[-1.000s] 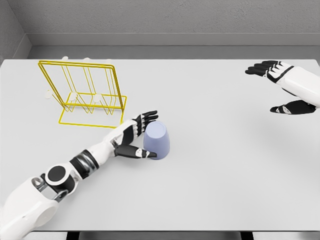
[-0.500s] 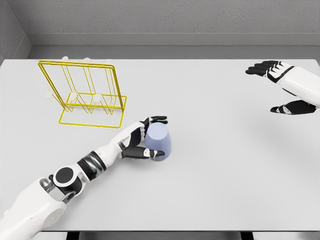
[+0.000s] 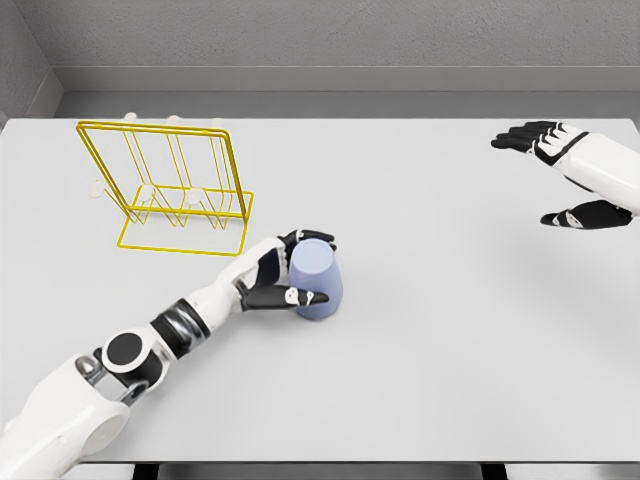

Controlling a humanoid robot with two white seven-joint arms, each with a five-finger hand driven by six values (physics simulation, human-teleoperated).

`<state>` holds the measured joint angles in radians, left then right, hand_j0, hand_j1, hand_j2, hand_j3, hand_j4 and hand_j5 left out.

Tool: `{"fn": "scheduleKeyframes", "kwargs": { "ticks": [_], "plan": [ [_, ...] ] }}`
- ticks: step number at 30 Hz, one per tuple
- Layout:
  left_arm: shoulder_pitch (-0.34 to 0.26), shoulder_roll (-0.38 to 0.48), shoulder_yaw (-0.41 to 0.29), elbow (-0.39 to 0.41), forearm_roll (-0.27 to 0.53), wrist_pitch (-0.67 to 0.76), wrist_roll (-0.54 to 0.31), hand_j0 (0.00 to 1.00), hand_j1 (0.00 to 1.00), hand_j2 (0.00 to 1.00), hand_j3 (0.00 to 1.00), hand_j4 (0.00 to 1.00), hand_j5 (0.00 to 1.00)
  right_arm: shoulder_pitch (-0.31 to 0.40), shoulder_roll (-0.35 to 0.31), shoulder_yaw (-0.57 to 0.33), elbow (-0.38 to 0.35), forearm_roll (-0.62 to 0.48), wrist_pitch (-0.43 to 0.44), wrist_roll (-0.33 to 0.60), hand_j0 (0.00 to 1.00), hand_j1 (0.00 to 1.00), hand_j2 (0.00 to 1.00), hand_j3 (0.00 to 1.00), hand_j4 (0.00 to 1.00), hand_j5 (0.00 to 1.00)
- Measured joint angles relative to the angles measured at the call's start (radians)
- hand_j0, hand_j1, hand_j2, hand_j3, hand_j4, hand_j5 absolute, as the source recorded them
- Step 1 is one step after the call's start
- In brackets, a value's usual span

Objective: Place the cup on the cup holder with both arms

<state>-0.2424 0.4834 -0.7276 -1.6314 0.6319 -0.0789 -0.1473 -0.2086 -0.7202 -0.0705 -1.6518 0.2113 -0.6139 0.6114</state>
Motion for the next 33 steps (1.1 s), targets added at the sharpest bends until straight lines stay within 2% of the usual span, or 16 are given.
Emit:
{"fn": "scheduleKeyframes", "kwargs": {
  "ticks": [5,10,15,33],
  "plan": [
    [0.0,0.002,0.019,-0.049,0.004,0.001,0.0,0.7,0.7,0.7,0.7,0.7,0.7,0.0,0.0,0.0,0.0,0.0,0.0,0.0,1.0,1.0,1.0,1.0,1.0,1.0],
    [0.038,0.012,0.05,-0.105,0.006,0.001,0.001,0.7,0.7,0.7,0.7,0.7,0.7,0.0,0.0,0.0,0.0,0.0,0.0,0.0,1.0,1.0,1.0,1.0,1.0,1.0],
    [0.051,0.031,0.086,-0.15,0.007,0.001,0.001,0.7,0.7,0.7,0.7,0.7,0.7,0.002,0.0,0.0,0.0,0.0,0.0,0.0,1.0,1.0,1.0,1.0,1.0,1.0],
    [0.04,0.07,0.192,-0.169,0.018,-0.019,0.0,0.7,0.7,0.7,0.7,0.7,0.7,0.003,0.001,0.0,-0.006,-0.002,0.0,0.0,1.0,1.0,1.0,1.0,1.0,1.0]
  ]
}}
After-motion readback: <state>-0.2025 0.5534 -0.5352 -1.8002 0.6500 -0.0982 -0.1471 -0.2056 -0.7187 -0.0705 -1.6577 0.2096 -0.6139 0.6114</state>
